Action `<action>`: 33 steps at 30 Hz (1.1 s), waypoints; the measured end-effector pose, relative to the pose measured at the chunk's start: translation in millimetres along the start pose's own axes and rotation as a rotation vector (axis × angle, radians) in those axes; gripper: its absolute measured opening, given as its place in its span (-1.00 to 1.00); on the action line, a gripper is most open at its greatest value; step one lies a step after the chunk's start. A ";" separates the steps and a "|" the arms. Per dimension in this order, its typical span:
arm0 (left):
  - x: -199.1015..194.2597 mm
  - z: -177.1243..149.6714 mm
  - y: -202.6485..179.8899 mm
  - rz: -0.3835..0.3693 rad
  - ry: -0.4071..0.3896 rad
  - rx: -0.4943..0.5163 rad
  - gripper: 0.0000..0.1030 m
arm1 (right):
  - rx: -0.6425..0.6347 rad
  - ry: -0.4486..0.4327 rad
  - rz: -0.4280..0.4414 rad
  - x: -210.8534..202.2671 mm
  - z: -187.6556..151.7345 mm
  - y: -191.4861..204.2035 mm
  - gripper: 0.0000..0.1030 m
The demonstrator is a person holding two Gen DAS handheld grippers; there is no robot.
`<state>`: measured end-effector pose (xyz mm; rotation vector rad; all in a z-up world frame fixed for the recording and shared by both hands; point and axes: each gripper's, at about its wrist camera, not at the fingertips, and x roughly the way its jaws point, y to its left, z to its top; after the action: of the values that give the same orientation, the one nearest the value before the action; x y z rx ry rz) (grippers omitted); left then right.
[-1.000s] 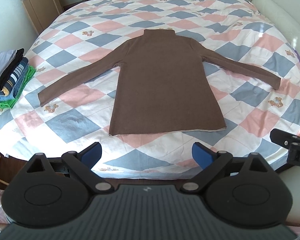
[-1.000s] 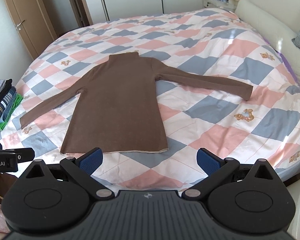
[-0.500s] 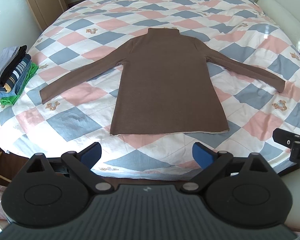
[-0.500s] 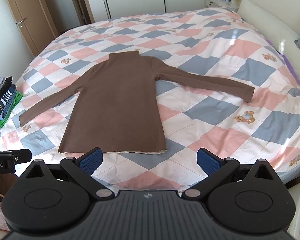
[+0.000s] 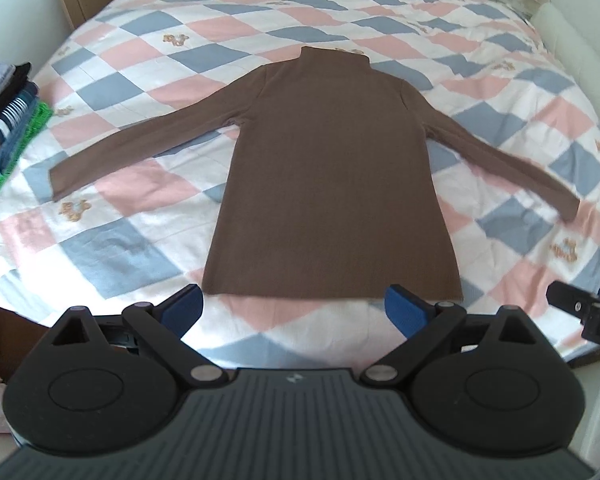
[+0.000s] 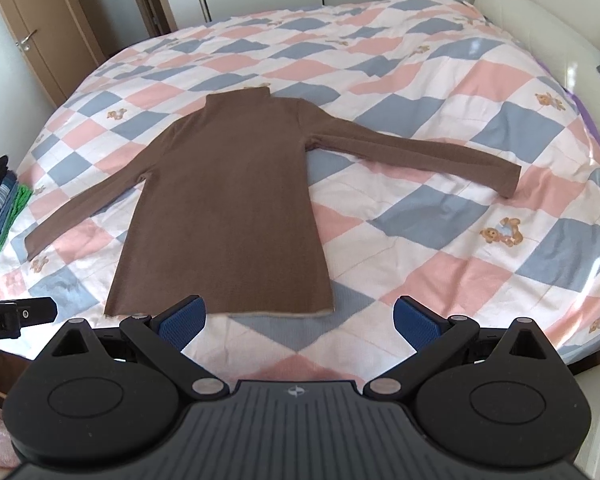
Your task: Fold clothes
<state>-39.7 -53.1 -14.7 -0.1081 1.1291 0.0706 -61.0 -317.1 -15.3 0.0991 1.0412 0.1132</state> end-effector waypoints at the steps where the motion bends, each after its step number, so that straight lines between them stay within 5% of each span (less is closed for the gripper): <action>1: 7.5 8.0 5.4 -0.009 0.005 -0.011 0.87 | 0.004 0.003 -0.004 6.1 5.7 1.0 1.00; 12: 116.3 88.3 116.1 -0.070 0.119 -0.217 0.97 | 0.048 0.135 -0.057 100.4 73.1 46.6 1.00; 20: 229.3 121.6 225.6 -0.055 0.250 -0.474 0.96 | 0.080 0.331 -0.063 230.8 112.0 99.9 1.00; 24: 252.1 128.4 271.4 -0.075 0.211 -0.562 0.96 | 0.063 0.403 -0.122 284.7 128.7 128.3 1.00; 33: 260.1 69.8 411.7 -0.139 -0.051 -1.082 0.85 | -0.003 0.488 -0.150 340.1 139.0 169.3 0.99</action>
<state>88.0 364.5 -241.3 -1.1359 0.9233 0.5532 221.5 -105.7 -213.2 -0.0116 1.5309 0.0008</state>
